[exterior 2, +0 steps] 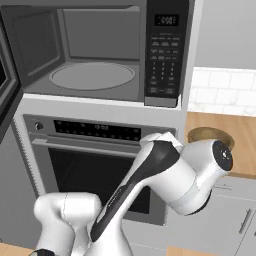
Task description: Open the microwave, place the bowl with waffle inside the microwave, then close the microwave door and turn it on.
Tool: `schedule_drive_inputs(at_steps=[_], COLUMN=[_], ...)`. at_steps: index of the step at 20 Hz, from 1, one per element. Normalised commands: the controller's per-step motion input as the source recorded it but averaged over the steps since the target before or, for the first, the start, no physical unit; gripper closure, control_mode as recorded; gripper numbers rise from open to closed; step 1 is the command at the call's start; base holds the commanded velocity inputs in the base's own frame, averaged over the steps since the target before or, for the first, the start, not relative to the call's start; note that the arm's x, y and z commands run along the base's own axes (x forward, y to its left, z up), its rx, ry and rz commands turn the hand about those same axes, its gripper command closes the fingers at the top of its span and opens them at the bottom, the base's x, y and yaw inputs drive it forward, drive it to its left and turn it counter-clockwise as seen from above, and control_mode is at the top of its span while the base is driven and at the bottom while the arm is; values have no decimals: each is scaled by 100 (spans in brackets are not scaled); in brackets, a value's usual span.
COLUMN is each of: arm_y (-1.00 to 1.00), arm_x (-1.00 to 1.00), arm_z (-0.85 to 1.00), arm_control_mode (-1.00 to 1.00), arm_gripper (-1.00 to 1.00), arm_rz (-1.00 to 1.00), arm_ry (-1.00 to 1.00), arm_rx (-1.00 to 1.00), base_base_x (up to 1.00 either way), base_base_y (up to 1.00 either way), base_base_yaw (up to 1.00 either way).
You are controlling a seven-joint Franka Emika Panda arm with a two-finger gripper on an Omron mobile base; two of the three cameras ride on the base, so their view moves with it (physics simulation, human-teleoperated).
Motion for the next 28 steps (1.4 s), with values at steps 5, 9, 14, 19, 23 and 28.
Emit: schedule_drive_inputs(at_steps=[5, 9, 14, 19, 23, 28], arm_y=[-96, -71, -17, 0, -21, -44], arm_x=[48, 43, 71, 78, 37, 47], arm_z=[-52, -49, -34, -1, 0, 0], arm_control_mode=[-100, -100, -100, -100, -100, -100], arm_gripper=[-100, -100, -100, -100, -100, -100], arm_rz=[-53, -51, -33, -3, 0, 0], arm_ry=[12, 10, 8, 2, 0, 0], arm_rx=[0, 3, 14, 3, 1, 1], base_base_x=[0, 0, 0, 0, 0, 0], base_base_y=[0, 0, 0, 0, 0, 0], base_base_yaw=[0, 0, 0, 0, 0, 0])
